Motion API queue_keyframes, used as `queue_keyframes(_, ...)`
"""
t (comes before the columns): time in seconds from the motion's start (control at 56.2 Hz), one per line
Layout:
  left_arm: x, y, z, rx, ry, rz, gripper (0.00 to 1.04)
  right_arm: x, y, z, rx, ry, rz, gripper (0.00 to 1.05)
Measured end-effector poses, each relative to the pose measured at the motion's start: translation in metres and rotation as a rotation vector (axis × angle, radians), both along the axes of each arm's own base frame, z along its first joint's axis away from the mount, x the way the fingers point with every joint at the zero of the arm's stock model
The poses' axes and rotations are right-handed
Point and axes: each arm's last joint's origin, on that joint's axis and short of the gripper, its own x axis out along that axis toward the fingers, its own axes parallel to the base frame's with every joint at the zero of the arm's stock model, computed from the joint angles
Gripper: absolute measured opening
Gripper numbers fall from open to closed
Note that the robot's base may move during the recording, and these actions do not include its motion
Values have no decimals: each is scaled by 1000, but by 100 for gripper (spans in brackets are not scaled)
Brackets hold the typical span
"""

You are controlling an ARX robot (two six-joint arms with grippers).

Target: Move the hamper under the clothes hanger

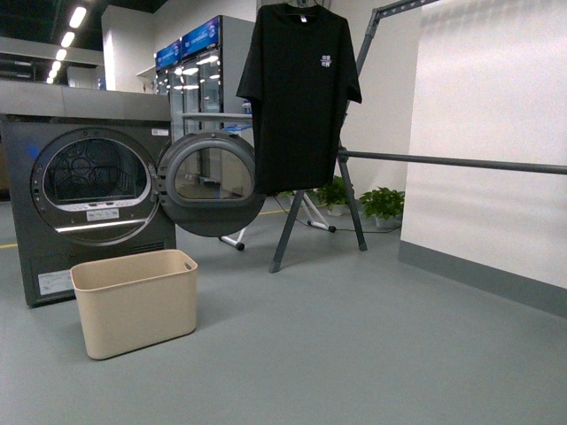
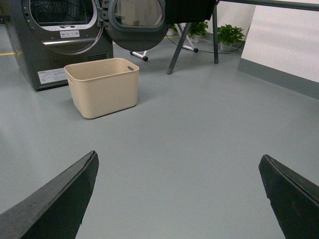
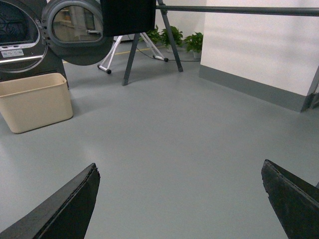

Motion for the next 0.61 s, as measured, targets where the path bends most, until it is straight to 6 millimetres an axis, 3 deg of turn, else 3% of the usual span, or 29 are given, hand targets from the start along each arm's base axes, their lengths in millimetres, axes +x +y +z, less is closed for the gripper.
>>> queue_keyframes(0.605,0,0,0,0,0,0,98,0,0,0,0,0,0,97)
